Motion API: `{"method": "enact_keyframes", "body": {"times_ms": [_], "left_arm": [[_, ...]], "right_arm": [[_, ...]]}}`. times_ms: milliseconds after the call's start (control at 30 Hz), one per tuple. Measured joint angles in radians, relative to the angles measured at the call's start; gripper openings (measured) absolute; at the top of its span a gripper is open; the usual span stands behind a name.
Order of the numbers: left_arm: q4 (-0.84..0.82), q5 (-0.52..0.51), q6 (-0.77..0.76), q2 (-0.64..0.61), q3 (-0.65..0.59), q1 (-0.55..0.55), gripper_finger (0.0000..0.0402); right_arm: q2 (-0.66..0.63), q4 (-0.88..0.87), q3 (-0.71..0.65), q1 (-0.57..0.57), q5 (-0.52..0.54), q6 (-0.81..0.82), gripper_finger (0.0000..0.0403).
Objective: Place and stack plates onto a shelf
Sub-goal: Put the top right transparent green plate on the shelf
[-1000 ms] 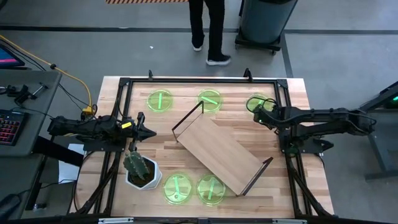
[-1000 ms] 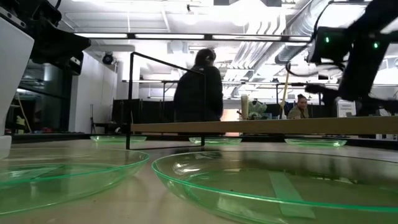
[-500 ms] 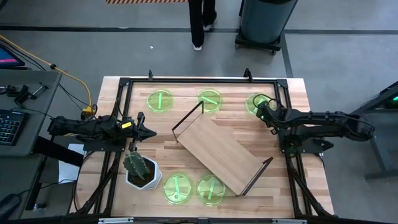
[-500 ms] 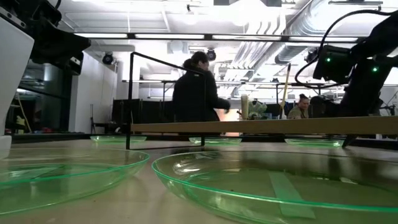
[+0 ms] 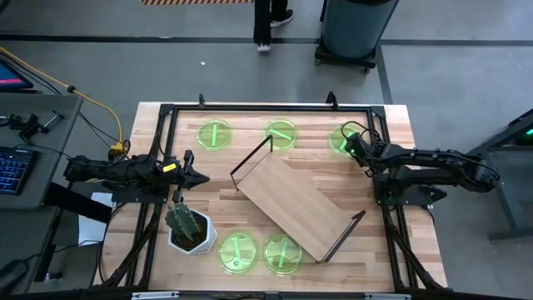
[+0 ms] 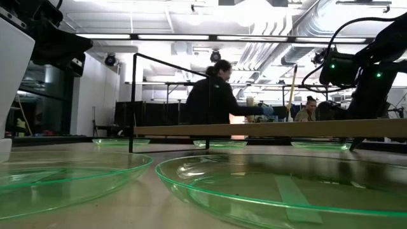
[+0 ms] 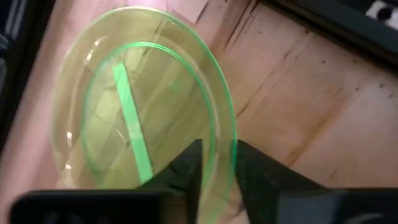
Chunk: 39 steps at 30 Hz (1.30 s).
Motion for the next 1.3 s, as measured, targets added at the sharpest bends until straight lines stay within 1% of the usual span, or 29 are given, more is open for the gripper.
{"method": "enact_keyframes", "body": {"times_ms": [67, 100, 200, 267, 400, 500, 600, 700, 767, 867, 933, 1000, 1067, 1200, 1300], "left_arm": [[0.000, 0.000, 0.000, 0.000, 0.000, 0.000, 0.0001], [0.000, 0.000, 0.000, 0.000, 0.000, 0.000, 0.0001], [0.000, 0.000, 0.000, 0.000, 0.000, 0.000, 0.0001], [0.000, 0.000, 0.000, 0.000, 0.000, 0.000, 0.0001], [0.000, 0.000, 0.000, 0.000, 0.000, 0.000, 0.0001], [0.000, 0.000, 0.000, 0.000, 0.000, 0.000, 0.0001], [0.000, 0.000, 0.000, 0.000, 0.000, 0.000, 0.0001], [0.000, 0.000, 0.000, 0.000, 0.000, 0.000, 0.0001], [0.000, 0.000, 0.000, 0.000, 0.000, 0.000, 0.0001], [0.000, 0.000, 0.000, 0.000, 0.000, 0.000, 0.0001], [0.000, 0.000, 0.000, 0.000, 0.000, 0.000, 0.0001], [0.000, 0.000, 0.000, 0.000, 0.000, 0.000, 0.0001], [0.000, 0.000, 0.000, 0.000, 0.000, 0.000, 0.0001], [0.000, 0.000, 0.000, 0.000, 0.000, 0.000, 0.0001], [0.000, 0.000, 0.000, 0.000, 0.000, 0.000, 0.0001]], "right_arm": [[0.001, -0.001, 0.000, -0.001, -0.007, -0.042, 0.0026], [0.000, -0.001, -0.001, -0.001, -0.007, -0.052, 0.0014], [-0.014, -0.011, 0.009, -0.001, -0.015, -0.080, 0.0014], [-0.027, -0.023, 0.029, -0.001, -0.016, -0.120, 0.0006], [-0.061, -0.038, 0.120, 0.003, 0.021, -0.219, 0.0002], [-0.076, -0.073, 0.207, 0.003, 0.039, -0.347, 0.0001], [-0.085, -0.101, 0.314, 0.003, 0.020, -0.520, 0.0000], [-0.084, -0.168, 0.430, 0.004, -0.052, -0.705, 0.0000], [-0.083, -0.211, 0.499, 0.005, -0.125, -0.827, 0.0000], [-0.083, -0.276, 0.587, 0.011, -0.311, -1.023, 0.0000], [-0.084, -0.312, 0.633, 0.031, -0.451, -1.118, 0.0000], [-0.083, -0.352, 0.662, 0.066, -0.557, -1.163, 0.0000], [-0.083, -0.365, 0.670, 0.119, -0.622, -1.172, 0.0000], [-0.066, -0.368, 0.670, 0.272, -0.693, -1.169, 0.0000], [-0.032, -0.373, 0.670, 0.394, -0.724, -1.167, 0.0000]]}}
